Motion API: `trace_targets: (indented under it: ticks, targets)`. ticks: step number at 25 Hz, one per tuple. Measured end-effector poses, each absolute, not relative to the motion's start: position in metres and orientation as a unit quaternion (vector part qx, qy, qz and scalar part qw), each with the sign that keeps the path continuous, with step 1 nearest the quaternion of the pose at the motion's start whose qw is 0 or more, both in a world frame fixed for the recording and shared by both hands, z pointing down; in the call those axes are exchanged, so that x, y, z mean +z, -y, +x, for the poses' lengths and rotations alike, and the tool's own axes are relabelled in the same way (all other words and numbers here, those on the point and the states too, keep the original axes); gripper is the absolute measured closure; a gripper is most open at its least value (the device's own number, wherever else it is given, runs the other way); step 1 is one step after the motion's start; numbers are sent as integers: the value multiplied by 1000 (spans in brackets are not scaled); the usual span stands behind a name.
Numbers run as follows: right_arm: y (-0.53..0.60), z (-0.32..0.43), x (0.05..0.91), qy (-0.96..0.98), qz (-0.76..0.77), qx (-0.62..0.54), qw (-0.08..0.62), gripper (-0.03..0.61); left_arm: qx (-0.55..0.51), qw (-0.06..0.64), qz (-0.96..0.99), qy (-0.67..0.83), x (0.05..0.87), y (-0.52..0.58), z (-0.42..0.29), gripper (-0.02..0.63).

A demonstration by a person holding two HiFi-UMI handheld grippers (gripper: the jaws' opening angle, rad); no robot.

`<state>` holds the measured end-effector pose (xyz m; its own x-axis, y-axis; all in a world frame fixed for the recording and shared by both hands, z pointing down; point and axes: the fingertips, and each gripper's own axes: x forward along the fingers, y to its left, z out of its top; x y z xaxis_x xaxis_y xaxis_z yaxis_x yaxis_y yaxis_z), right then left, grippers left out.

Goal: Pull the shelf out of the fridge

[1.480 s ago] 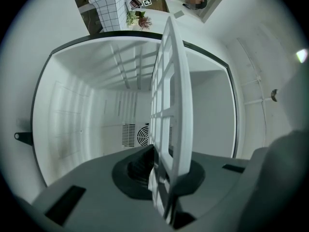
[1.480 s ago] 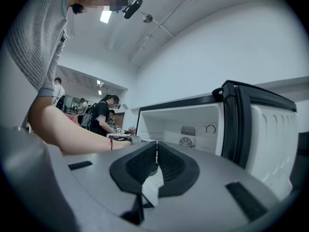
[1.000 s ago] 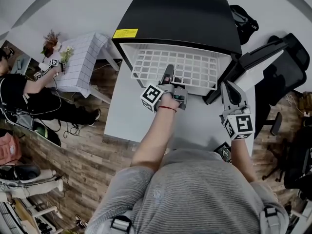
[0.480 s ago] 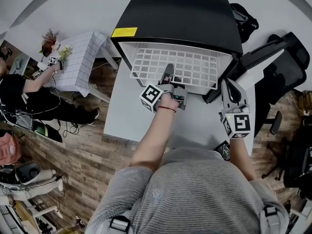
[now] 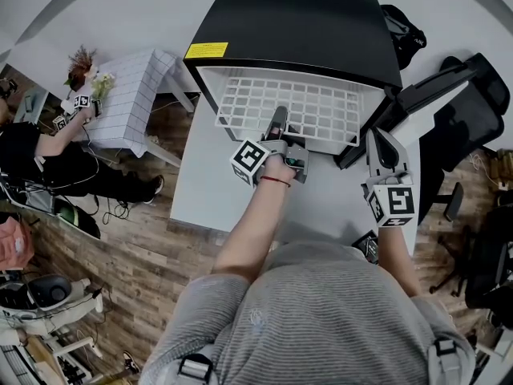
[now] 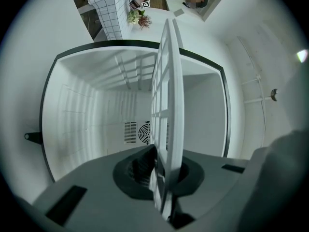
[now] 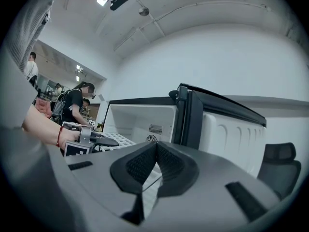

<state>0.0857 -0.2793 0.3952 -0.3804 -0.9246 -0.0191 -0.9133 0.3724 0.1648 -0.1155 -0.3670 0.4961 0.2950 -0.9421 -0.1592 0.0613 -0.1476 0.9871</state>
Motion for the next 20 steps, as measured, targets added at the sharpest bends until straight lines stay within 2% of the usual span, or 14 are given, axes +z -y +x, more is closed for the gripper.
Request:
trace_targets:
  ticks: [20]
  targets:
    - [282, 84, 393, 825, 559, -67, 39, 566, -468, 542, 584, 383, 495, 326, -123, 591]
